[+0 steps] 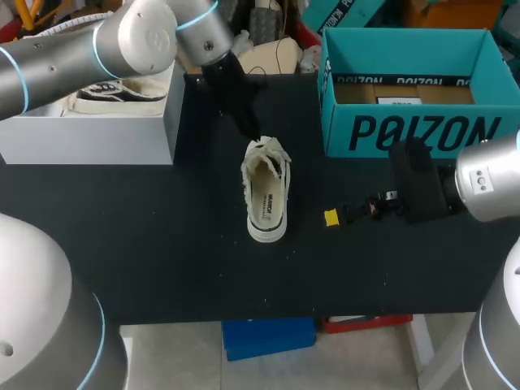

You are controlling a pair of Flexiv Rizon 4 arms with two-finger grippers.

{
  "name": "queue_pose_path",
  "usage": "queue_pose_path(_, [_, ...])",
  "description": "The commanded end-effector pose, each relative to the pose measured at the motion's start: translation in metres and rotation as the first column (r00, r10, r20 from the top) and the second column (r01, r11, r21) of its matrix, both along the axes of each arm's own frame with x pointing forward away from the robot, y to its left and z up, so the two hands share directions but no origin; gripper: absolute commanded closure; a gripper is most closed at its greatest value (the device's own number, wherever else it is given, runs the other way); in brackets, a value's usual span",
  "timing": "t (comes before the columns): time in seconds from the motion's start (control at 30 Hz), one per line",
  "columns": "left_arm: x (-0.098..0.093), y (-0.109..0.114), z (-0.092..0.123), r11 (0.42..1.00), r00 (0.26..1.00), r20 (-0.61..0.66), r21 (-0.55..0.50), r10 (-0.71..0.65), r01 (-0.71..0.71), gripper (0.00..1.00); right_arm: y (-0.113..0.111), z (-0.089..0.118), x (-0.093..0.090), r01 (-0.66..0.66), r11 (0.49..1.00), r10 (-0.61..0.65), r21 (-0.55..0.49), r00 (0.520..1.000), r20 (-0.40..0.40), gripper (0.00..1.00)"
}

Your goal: Take the shoe out of the shoebox, open the shoe tongue, remove and reinsert the insole, then place the shoe into the shoebox

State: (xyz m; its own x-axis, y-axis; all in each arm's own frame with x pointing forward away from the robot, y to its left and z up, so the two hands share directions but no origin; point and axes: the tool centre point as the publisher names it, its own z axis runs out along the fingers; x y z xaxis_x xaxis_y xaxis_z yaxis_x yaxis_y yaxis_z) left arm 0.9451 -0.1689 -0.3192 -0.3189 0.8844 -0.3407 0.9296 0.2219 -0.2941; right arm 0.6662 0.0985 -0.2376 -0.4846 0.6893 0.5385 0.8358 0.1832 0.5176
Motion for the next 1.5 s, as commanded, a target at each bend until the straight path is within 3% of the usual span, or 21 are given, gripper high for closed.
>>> queue_pose_path(0.03, [-0.017,0.009,0.003,1.000,0.999,0.049,0.008,0.019,-0.019,1.00,-0.001,0.001,-0.002,0.000,1.000,0.000,0.001,1.000,0.001,0.00])
queue_pose_path(0.33, [-0.028,-0.006,-0.025,1.000,1.000,0.025,0.003,-0.017,0.017,1.00,-0.001,0.001,-0.002,0.000,1.000,0.000,0.001,1.000,0.001,0.00])
queue_pose_path(0.7, [-0.046,-0.007,-0.035,1.000,0.999,-0.025,-0.009,-0.026,0.026,1.00,-0.001,0.001,-0.002,0.000,1.000,0.000,0.001,1.000,0.001,0.00])
queue_pose_path(0.93, [-0.050,0.003,-0.009,1.000,0.999,-0.042,-0.003,0.019,-0.019,1.00,-0.001,0.001,-0.002,0.000,1.000,0.000,0.001,1.000,0.001,0.00])
queue_pose_path(1.0, [-0.054,0.008,0.004,0.996,0.993,-0.071,-0.008,0.090,-0.091,1.00,-0.001,0.001,-0.002,0.000,1.000,0.000,0.001,1.000,0.001,0.00])
queue_pose_path(1.1, [-0.065,0.025,0.018,0.971,0.968,-0.106,0.106,0.225,-0.214,1.00,-0.001,0.001,-0.002,0.000,1.000,0.000,0.001,1.000,0.001,0.00])
queue_pose_path(1.23, [-0.078,0.045,0.029,0.936,0.926,-0.150,0.110,0.348,-0.334,1.00,-0.001,0.001,-0.002,0.000,1.000,0.000,0.001,1.000,0.001,0.00])
queue_pose_path(1.27, [-0.082,0.050,0.031,0.929,0.917,-0.156,0.117,0.367,-0.351,0.89,-0.001,0.001,-0.002,0.000,1.000,0.000,0.001,1.000,0.001,0.00])
queue_pose_path(1.3, [-0.089,0.054,0.036,0.920,0.907,-0.158,0.120,0.390,-0.374,0.56,-0.001,0.001,-0.002,0.000,1.000,0.000,0.001,1.000,0.001,0.00])
queue_pose_path(1.33, [-0.093,0.058,0.037,0.912,0.898,-0.160,0.104,0.409,-0.397,0.00,-0.001,0.001,-0.002,0.000,1.000,0.000,0.001,1.000,0.001,0.00])
queue_pose_path(1.5, [-0.096,0.061,0.037,0.911,0.899,-0.150,0.098,0.411,-0.400,0.00,-0.001,0.001,-0.002,0.000,1.000,0.000,0.001,1.000,0.001,0.00])
